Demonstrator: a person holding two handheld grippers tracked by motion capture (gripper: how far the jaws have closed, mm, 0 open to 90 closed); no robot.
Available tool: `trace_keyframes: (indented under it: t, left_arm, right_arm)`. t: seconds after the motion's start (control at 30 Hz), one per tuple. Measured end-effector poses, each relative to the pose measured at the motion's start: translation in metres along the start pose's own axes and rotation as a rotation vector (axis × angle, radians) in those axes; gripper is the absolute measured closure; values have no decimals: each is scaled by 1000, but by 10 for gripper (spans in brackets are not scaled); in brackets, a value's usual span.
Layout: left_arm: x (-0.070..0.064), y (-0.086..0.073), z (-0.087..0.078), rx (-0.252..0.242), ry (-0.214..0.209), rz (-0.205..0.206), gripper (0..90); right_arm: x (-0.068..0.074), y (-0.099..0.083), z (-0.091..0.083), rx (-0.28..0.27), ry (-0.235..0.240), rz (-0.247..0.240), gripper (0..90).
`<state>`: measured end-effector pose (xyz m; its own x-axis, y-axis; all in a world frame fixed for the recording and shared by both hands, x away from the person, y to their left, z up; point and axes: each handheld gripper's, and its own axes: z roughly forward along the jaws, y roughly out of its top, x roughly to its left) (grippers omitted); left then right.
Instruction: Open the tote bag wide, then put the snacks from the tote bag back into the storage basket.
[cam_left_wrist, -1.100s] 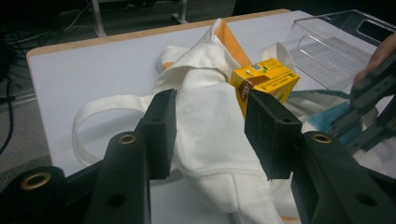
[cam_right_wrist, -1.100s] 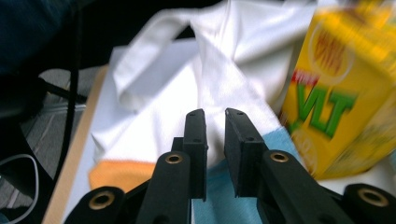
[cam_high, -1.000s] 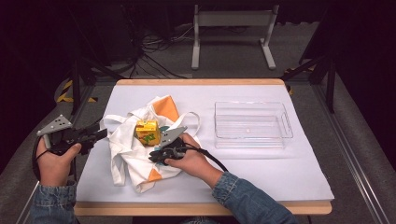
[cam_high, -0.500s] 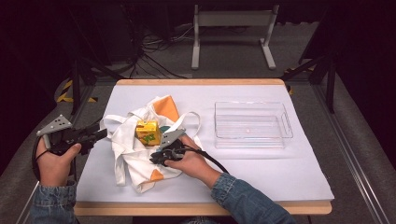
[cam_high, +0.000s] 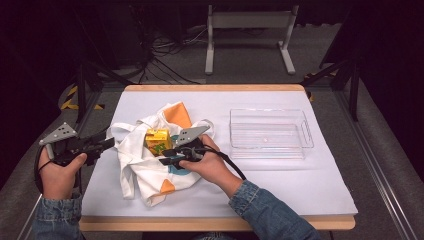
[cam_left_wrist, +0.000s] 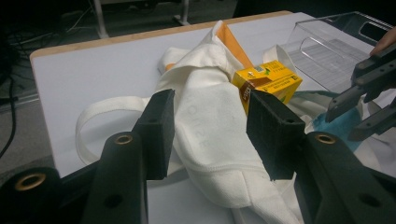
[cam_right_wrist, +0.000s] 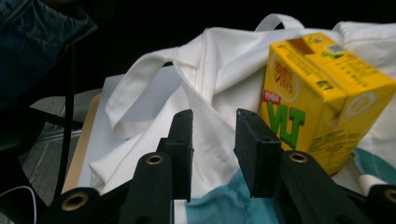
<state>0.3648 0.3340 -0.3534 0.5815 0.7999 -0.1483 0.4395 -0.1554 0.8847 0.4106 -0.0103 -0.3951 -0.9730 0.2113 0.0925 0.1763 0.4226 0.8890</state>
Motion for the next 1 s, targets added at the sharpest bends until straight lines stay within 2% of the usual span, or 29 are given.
trace_keyframes:
  t: [0.3,0.6,0.77,1.0]
  left_arm:
    - [0,1,2,-1,-5,-1,523]
    - [0,2,3,-3,-9,-3,524]
    - [0,2,2,-2,-9,-1,524]
    - [0,2,3,-1,-9,-1,523]
  right_arm:
    - [-9,16,-14,-53,-40,-9,642]
    - [-19,29,-27,-143,-72,-20,572]
    - [-27,30,-27,-136,-95,-16,526]
    - [-44,29,-18,-118,-124,-5,393]
